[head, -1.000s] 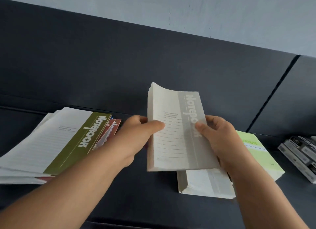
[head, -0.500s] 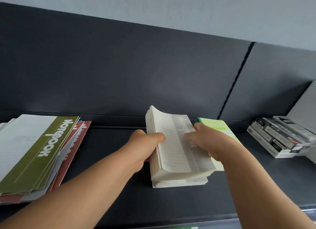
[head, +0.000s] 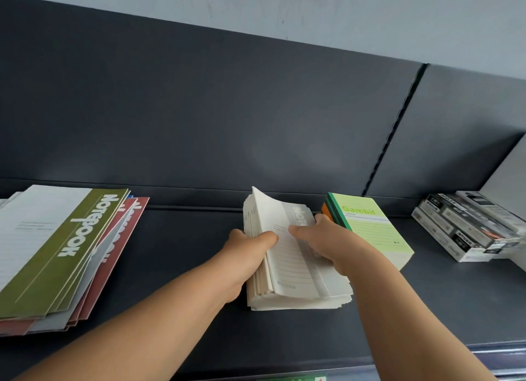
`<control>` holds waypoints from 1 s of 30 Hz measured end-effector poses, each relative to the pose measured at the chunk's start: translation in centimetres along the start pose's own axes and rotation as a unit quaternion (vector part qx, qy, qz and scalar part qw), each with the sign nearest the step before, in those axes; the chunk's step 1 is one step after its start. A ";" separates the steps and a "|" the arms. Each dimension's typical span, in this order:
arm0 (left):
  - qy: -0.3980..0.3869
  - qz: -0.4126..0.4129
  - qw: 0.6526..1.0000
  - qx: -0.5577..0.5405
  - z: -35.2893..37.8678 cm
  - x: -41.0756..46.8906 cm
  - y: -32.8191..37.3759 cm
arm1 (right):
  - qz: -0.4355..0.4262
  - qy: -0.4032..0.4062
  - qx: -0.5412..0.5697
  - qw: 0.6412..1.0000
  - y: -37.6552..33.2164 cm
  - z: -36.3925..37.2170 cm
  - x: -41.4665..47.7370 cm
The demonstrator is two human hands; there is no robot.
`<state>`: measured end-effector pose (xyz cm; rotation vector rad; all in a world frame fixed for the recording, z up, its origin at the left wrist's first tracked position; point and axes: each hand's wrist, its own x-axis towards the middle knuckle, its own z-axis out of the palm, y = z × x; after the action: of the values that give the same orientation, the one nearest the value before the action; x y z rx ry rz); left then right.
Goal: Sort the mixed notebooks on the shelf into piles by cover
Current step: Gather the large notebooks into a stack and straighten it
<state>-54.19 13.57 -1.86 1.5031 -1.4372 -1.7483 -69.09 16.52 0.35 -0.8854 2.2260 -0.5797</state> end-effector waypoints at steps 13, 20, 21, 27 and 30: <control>-0.012 -0.034 0.998 -0.044 -1.9 1.2 -0.9 | 0.020 -0.004 0.025 0.999 0.2 2.1 1.1; -0.028 -0.027 0.998 -0.049 -3.1 0.8 -0.9 | 0.020 -0.005 0.049 0.999 -0.7 2.3 0.7; -0.023 -0.027 0.998 -0.049 -3.5 0.7 -0.8 | 0.015 -0.012 0.061 0.998 -0.9 2.4 0.5; 0.003 -0.040 0.999 -0.028 -8.2 -0.2 -0.3 | -0.028 -0.129 0.186 0.974 -2.0 4.9 0.8; 0.012 -0.043 0.998 -0.032 -9.2 -0.2 -0.2 | -0.039 -0.189 0.225 0.955 -2.5 6.1 2.0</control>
<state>-45.83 9.93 -0.88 1.5684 -1.3100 -1.8031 -64.76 12.45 -3.20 -0.7685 1.6305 -0.8362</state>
